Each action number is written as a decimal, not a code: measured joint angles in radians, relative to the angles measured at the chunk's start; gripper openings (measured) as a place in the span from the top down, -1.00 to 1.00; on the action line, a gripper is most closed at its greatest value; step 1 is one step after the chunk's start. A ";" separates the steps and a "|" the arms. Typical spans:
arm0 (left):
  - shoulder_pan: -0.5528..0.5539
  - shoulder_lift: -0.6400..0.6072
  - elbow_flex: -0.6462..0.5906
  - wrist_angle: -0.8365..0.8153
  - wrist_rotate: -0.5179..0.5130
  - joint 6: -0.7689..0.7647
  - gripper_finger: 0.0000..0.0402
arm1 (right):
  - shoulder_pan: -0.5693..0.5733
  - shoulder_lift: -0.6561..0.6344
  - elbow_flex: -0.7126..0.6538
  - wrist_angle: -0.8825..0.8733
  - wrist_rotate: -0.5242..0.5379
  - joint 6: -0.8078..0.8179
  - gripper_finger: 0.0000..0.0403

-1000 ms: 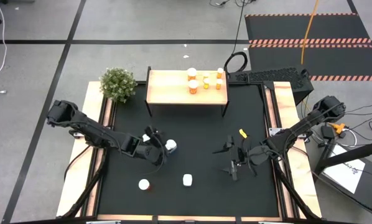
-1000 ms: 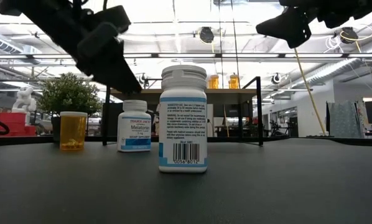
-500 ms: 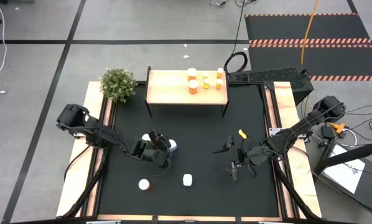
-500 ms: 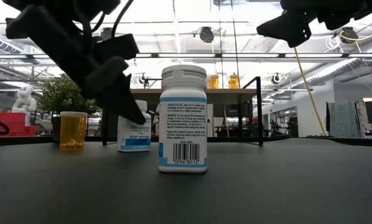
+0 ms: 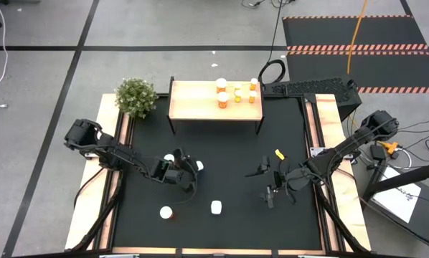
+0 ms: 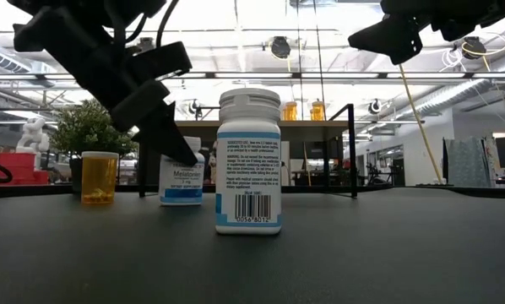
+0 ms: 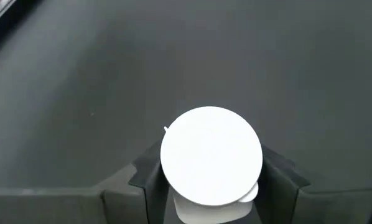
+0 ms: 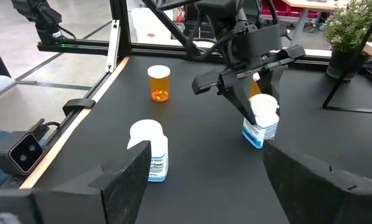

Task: Pick and place medicine bottles onto shelf by color
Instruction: Put the white pill bottle on the shelf

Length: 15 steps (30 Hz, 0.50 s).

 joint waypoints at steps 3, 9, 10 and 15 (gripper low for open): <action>0.002 0.000 0.000 0.003 0.011 0.044 0.11 | 0.000 0.000 0.000 0.000 0.000 0.000 -0.49; 0.035 -0.044 0.028 -0.006 0.125 0.120 0.05 | 0.000 0.000 0.000 0.000 0.000 0.000 -0.49; 0.044 -0.057 0.035 0.001 0.146 0.142 0.06 | 0.000 0.000 0.000 -0.001 0.000 0.000 -0.49; 0.107 -0.170 0.059 -0.015 0.212 0.322 0.13 | 0.000 0.000 0.000 -0.007 -0.002 0.009 -0.49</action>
